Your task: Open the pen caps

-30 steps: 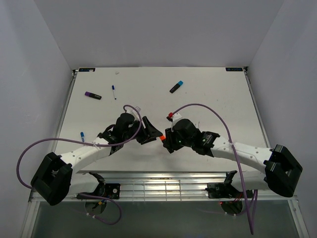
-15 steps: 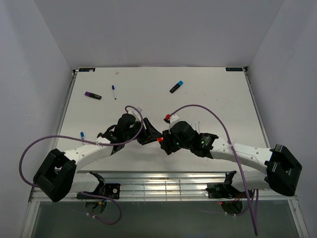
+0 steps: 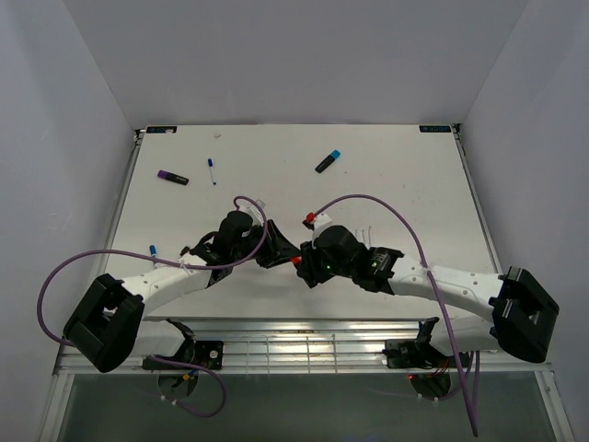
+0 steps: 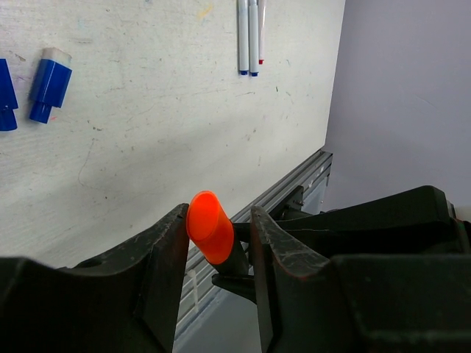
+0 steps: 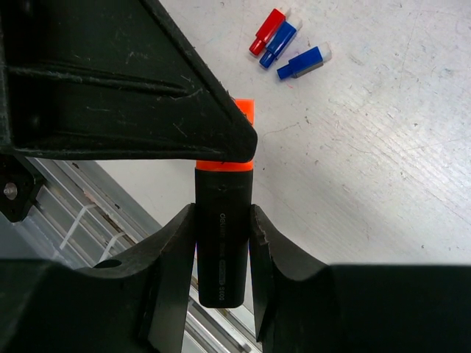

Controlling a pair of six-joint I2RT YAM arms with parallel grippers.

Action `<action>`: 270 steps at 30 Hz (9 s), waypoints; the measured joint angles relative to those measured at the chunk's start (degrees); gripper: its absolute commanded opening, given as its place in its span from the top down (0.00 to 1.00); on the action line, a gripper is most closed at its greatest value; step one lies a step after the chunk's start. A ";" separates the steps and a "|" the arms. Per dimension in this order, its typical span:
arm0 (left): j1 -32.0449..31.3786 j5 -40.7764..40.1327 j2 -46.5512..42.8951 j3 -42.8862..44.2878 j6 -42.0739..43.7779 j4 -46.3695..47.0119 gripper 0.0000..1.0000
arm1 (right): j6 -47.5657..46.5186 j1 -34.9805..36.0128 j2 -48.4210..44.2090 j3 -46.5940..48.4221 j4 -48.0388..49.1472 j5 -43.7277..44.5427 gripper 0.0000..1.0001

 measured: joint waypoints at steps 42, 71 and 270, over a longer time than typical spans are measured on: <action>0.00 -0.35 -2.51 -1.07 -0.39 -1.33 1.00 | -2.47 0.63 4.37 0.00 4.72 -0.24 0.92; 1.44 -0.79 0.22 6.84 -0.35 -4.66 1.00 | -4.09 -3.85 -1.38 -2.10 7.89 0.59 0.92; 12.39 -2.54 -20.48 -6.16 10.40 -12.39 0.28 | -11.34 -26.32 10.75 4.17 4.57 -2.86 0.92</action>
